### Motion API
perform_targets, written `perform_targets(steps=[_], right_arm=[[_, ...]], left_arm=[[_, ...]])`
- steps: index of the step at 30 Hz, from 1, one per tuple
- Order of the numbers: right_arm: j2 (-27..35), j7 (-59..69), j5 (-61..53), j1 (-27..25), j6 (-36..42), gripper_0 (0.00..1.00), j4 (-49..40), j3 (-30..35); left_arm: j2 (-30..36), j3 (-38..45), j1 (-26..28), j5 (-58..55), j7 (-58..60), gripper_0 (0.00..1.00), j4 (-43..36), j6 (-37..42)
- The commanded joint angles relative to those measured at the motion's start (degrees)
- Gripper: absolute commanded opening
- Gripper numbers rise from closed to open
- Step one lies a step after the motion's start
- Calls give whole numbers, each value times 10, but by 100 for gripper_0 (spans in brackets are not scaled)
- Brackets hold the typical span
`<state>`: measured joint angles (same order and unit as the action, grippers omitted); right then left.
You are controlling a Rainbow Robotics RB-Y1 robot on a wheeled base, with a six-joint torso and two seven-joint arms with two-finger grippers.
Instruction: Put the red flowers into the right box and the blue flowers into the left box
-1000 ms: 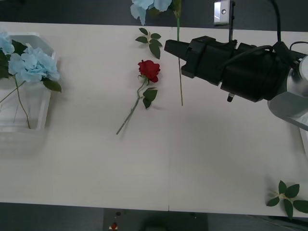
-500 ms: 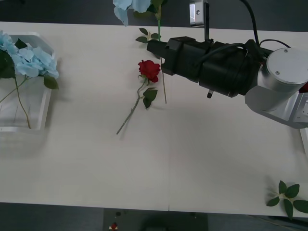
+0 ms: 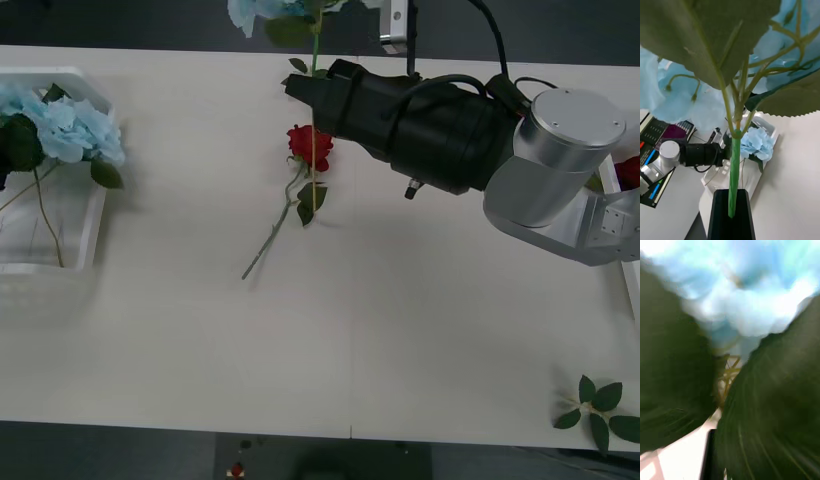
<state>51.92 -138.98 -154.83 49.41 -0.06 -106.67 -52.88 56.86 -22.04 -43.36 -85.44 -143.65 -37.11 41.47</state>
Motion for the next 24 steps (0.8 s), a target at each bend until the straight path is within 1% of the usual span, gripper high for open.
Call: perform_targets(steps=[1, 2, 3, 7, 9, 12, 16, 18, 21, 24], right_arm=[[10, -10, 3, 21, 6, 0, -5, 0], [11, -10, 4, 21, 8, 0, -5, -1], [12, -12, 5, 21, 9, 0, -3, 0], [16, -15, 14, 21, 38, 0, 9, 0], [17, -16, 20, 21, 52, 0, 17, 0], [19, -16, 23, 20, 53, 0, 19, 0], [20, -12, 23, 16, 52, 0, 21, 0], [19, -16, 27, 4, 52, 0, 21, 3], [8, -14, 48, -4, 49, 0, 24, 6], [10, -15, 39, -4, 41, 0, 22, 7]], left_arm=[[-1, -24, -10, -17, -18, 88, 4, -38], [-1, -27, -10, -17, -19, 94, 4, -39], [-1, -27, -10, -17, -19, 96, 4, -39], [-1, -27, -10, -10, -26, 98, 4, -39], [0, -27, -16, -3, -30, 98, 4, -26], [9, -10, -27, 5, -36, 99, 4, 31], [32, 39, -40, 26, -54, 100, 4, 136], [44, 68, -45, 41, -73, 100, 4, 182], [62, 107, -57, 74, -100, 100, 3, 240], [77, 137, -73, 102, -114, 100, 2, 283]])
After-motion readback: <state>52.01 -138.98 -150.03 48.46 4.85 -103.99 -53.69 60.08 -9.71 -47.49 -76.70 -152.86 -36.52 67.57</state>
